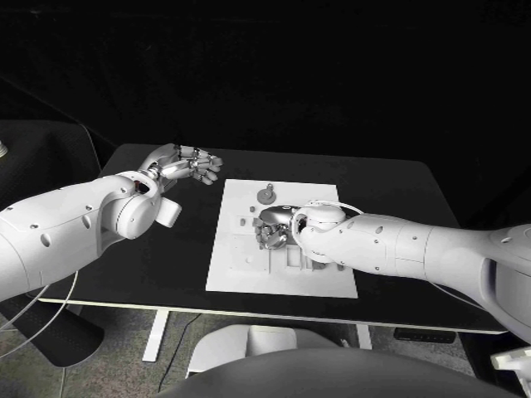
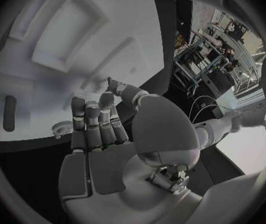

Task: Assemble the parts on the task board

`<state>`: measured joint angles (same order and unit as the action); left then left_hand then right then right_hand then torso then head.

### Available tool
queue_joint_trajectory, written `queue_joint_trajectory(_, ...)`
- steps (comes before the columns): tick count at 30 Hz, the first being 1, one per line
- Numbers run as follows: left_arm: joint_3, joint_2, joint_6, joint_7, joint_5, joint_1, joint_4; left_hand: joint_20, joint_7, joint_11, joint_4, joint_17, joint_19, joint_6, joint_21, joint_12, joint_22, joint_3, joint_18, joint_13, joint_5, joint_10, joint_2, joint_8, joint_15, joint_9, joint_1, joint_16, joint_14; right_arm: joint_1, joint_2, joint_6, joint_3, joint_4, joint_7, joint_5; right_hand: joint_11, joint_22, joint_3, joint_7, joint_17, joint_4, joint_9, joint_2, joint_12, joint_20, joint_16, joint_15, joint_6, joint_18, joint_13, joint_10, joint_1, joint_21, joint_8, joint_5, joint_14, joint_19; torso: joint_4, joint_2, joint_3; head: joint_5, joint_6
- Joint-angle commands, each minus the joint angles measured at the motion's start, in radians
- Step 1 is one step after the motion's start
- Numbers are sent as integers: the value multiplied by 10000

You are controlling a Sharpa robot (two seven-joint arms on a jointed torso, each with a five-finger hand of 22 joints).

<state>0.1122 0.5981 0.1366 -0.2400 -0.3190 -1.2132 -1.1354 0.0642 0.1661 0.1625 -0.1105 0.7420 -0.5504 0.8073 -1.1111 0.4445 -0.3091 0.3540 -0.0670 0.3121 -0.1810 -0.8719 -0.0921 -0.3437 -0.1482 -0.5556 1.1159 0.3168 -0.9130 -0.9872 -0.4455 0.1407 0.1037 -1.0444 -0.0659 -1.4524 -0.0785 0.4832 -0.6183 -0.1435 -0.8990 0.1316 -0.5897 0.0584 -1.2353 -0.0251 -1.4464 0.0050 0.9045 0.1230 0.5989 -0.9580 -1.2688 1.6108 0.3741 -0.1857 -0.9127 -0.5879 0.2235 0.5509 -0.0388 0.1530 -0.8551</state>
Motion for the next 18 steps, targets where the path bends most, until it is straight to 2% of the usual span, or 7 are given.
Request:
queue_joint_trajectory(1, -12, -11, -42, -75, 59, -14, -8, 5, -11, -1, 1, -12, 69, -56, 67, -52, -9, -74, 56, -9, -38, 88, 49, 39, 6, 10, 84, -69, 39, 45, -13, -135, 26, 4, -3, -155, 4, -13, -44, -113, 16, -46, -9, 37, -30, 3, -52, 2, 153, 19, -12, -30, 50, 61, 56, -11, -23, -53, -7, 1, 0, -3, -14)
queue_joint_trajectory(18, -12, -15, -48, -75, 59, -14, -11, 5, -10, 0, 2, -16, 69, -64, 73, -63, -11, -76, 57, -10, -38, 98, 51, 45, 7, 12, 86, -72, 38, 45, -23, -199, 28, -85, 19, -155, 3, -15, -53, -113, 18, -48, -9, 39, -28, 3, -51, 3, 150, 19, -15, -28, 60, 60, 51, -12, -22, -53, -13, 5, 1, -13, -13)
